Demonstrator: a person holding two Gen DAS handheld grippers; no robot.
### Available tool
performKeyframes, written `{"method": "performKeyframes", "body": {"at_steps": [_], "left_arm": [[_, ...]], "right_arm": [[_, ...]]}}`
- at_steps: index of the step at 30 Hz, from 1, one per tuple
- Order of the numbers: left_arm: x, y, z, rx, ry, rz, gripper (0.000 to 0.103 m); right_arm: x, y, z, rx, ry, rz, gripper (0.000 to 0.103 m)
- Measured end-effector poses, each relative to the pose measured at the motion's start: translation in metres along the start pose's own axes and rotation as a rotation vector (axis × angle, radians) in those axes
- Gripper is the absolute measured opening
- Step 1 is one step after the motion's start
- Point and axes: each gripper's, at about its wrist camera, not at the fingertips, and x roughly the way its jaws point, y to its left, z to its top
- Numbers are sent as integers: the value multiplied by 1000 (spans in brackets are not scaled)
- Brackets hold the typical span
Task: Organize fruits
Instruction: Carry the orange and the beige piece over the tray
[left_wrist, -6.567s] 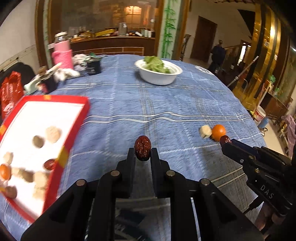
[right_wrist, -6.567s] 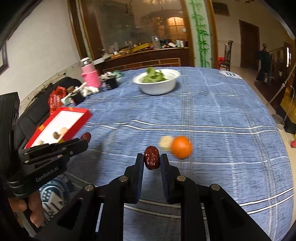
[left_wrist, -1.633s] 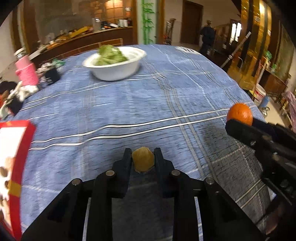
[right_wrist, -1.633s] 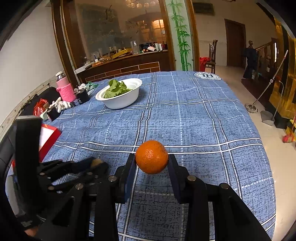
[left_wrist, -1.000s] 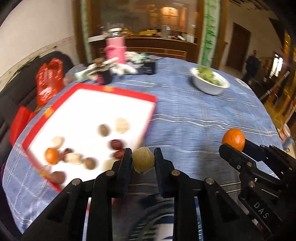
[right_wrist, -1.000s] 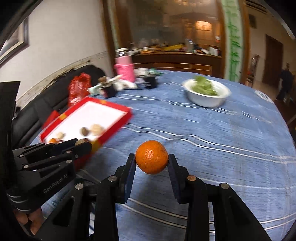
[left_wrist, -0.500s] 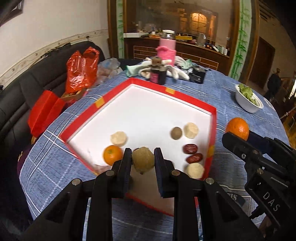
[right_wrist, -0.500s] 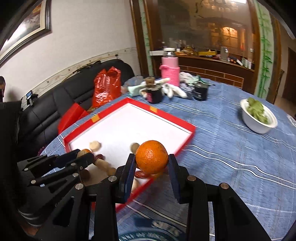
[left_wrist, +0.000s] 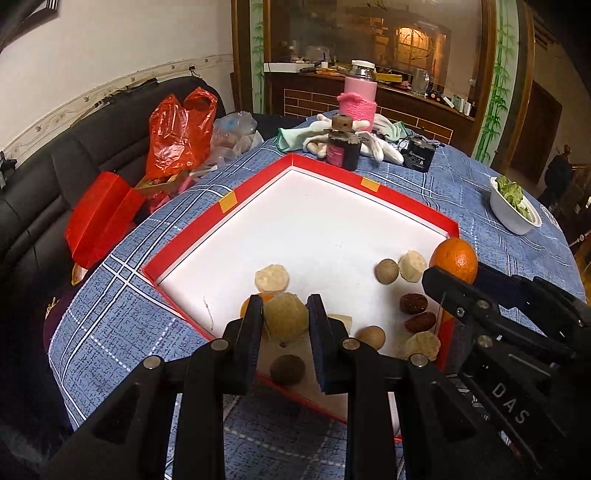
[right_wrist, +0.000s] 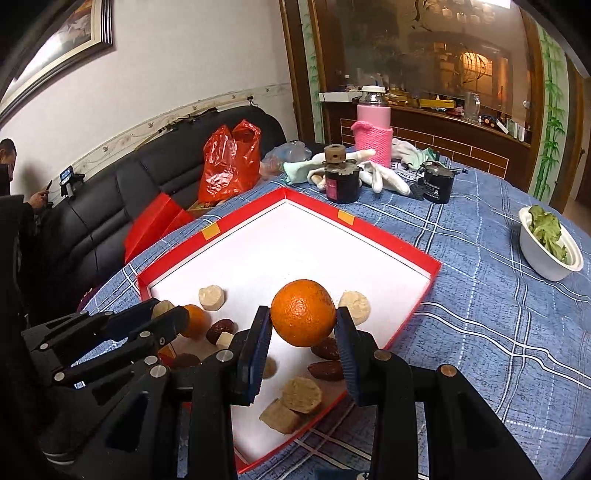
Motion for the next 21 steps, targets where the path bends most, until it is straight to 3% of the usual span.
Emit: {"method": "performKeyframes", "body": {"at_steps": [21], "left_arm": [[19, 12, 4, -12, 39, 13, 22]], "right_arm": [[26, 7, 2, -13, 55, -21, 35]]}}
